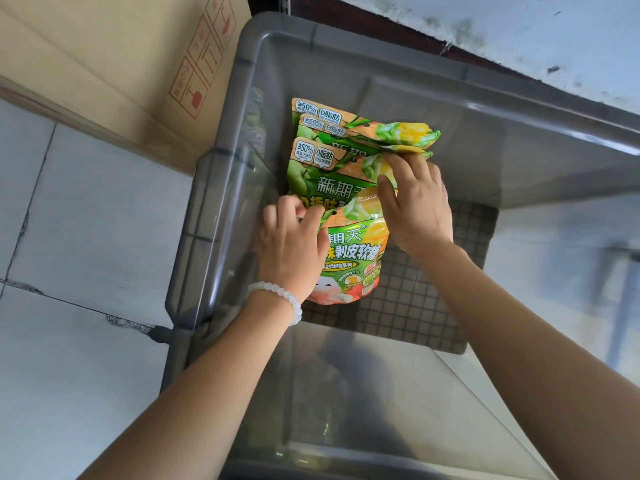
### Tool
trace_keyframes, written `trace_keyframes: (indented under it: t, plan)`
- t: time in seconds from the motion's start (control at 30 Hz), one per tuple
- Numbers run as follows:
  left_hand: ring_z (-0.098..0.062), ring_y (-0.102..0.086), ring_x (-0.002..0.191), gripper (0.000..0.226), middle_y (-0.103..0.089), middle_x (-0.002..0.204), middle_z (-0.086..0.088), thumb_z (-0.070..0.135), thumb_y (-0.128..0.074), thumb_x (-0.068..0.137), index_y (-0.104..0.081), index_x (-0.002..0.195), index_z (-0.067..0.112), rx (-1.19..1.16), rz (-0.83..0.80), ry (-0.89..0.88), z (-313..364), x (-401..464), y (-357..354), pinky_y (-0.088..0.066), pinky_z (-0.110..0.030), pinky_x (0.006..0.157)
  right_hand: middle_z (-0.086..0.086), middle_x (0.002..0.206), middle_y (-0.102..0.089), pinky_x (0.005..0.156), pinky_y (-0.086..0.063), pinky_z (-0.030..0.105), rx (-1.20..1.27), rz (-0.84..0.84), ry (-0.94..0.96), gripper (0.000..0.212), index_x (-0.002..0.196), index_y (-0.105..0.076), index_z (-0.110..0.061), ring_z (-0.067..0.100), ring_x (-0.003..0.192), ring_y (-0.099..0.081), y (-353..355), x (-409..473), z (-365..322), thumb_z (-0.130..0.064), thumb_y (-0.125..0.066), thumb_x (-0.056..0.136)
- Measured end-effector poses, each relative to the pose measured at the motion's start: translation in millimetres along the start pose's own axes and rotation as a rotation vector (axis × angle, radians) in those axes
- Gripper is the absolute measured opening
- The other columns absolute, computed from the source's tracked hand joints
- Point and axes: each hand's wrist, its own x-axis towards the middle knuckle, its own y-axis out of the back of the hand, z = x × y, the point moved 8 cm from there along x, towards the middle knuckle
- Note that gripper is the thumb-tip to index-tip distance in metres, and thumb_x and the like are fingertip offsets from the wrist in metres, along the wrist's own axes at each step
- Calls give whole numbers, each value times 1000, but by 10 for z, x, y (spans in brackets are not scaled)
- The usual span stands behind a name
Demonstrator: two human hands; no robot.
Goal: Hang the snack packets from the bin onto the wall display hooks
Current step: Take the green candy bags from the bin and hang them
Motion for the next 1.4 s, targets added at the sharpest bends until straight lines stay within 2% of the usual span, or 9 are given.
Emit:
trace_keyframes:
  t: [0.27, 0.37, 0.47, 0.63, 0.87, 1.03, 1.17, 1.3, 1.4]
  plan:
    - [-31, -47, 78, 16, -53, 90, -11, 20, -65, 75, -64, 91, 15, 3, -2, -4, 15, 16, -3, -43, -36, 64, 4, 126, -45, 70, -40, 31, 129, 23, -144, 36, 131, -47, -30, 25, 116, -43, -6, -44, 170, -30, -39, 95]
    - [-31, -48, 78, 17, -53, 90, -11, 19, -68, 75, -65, 91, 15, 7, -7, -5, 25, 24, -12, -42, -36, 62, 5, 129, -43, 76, -48, 35, 180, 74, -222, 36, 129, -49, -33, 25, 117, -46, -1, -89, 238, -31, -40, 95]
    - [-31, -48, 78, 17, -53, 90, -11, 20, -68, 75, -65, 91, 16, 14, -11, 0, 30, 30, -19, -42, -35, 63, 7, 128, -47, 84, -44, 34, 288, 24, -267, 39, 133, -45, -33, 25, 113, -49, -67, -101, 259, -29, -39, 95]
    - [-32, -48, 79, 17, -53, 91, -11, 20, -68, 76, -65, 92, 16, 4, -10, 14, 34, 46, -25, -43, -37, 65, 7, 99, -52, 76, -39, 28, 395, 57, -326, 35, 126, -52, -27, 25, 92, -53, -29, -50, 252, -22, -44, 92]
    - [-33, -48, 79, 17, -52, 91, -12, 20, -65, 77, -65, 93, 16, -12, -10, 21, 31, 50, -40, -43, -39, 65, 6, 94, -64, 70, -44, 30, 398, 117, -311, 31, 120, -56, -23, 23, 86, -57, -1, -118, 321, -21, -49, 90]
    - [-33, -47, 80, 19, -52, 91, -13, 25, -55, 78, -64, 91, 15, -19, -14, 23, 32, 30, -23, -43, -38, 65, 3, 91, -57, 65, -36, 18, 425, 47, -257, 28, 117, -61, -17, 13, 80, -51, -42, -79, 252, -22, -55, 90]
    - [-33, -47, 79, 16, -52, 90, -12, 24, -57, 77, -64, 90, 15, -13, -1, 13, 39, 33, 4, -43, -38, 65, 8, 88, -51, 68, -37, 28, 457, -12, -324, 22, 92, -67, -4, 19, 80, -47, -88, 10, 267, -24, -56, 90]
    - [-34, -49, 79, 11, -55, 88, -11, 22, -70, 75, -65, 83, 15, 27, -7, 1, 65, 14, 67, -36, -36, 63, 18, 89, -66, 75, -51, 44, 594, -60, -361, 22, 85, -68, -3, 35, 83, -59, -71, -120, 295, -24, -60, 87]
    - [-35, -51, 81, 9, -59, 87, -8, 21, -73, 73, -65, 76, 17, 32, -56, -15, 172, -106, 167, -28, -36, 64, 20, 83, -68, 70, -51, 45, 648, -127, -351, 18, 84, -68, -6, 36, 75, -61, 34, -354, 227, -23, -61, 86]
